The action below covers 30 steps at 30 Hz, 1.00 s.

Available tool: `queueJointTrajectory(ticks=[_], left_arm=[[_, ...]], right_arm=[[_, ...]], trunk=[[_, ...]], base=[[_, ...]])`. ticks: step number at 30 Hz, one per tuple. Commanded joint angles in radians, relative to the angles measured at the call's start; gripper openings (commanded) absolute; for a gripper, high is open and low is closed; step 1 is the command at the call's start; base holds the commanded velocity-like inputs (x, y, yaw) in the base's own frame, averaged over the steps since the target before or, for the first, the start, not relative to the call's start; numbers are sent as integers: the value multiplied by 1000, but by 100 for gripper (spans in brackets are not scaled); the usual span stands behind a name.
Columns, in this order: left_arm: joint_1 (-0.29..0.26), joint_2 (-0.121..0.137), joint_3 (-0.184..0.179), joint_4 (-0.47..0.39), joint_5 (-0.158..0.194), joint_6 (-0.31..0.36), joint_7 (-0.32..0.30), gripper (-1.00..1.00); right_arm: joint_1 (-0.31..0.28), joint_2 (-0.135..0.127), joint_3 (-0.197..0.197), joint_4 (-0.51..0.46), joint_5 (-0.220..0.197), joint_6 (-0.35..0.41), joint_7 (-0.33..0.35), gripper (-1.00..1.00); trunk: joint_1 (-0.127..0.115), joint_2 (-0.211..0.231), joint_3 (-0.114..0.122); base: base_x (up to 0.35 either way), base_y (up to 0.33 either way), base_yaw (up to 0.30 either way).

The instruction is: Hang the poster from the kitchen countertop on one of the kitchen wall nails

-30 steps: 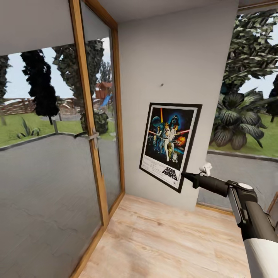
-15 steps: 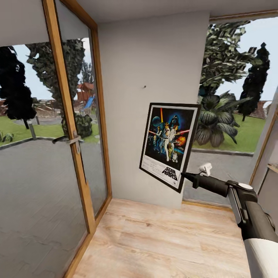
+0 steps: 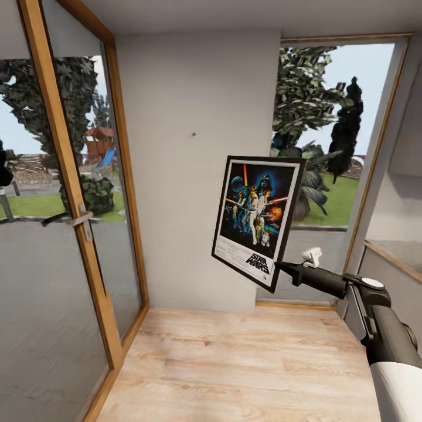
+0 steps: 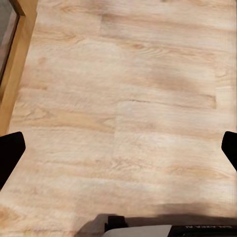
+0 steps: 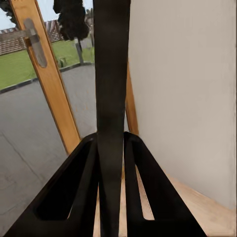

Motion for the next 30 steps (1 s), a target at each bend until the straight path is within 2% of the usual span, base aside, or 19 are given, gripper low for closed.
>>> queueJointTrajectory(ticks=[1, 10, 30], left_arm=[[1, 0, 3, -1, 1, -1, -6, 100], [1, 0, 7, -1, 1, -1, -6, 100], [1, 0, 8, -1, 1, -1, -6, 100]], right_arm=[[-1, 0, -1, 0, -2, 10, 6, -100], [-1, 0, -2, 0, -2, 10, 6, -100], [-1, 1, -1, 0, -2, 10, 5, -100]], trunk=[[0, 0, 1], [0, 0, 3], [0, 0, 3]], base=[[0, 0, -243], [93, 0, -66], [325, 0, -1]])
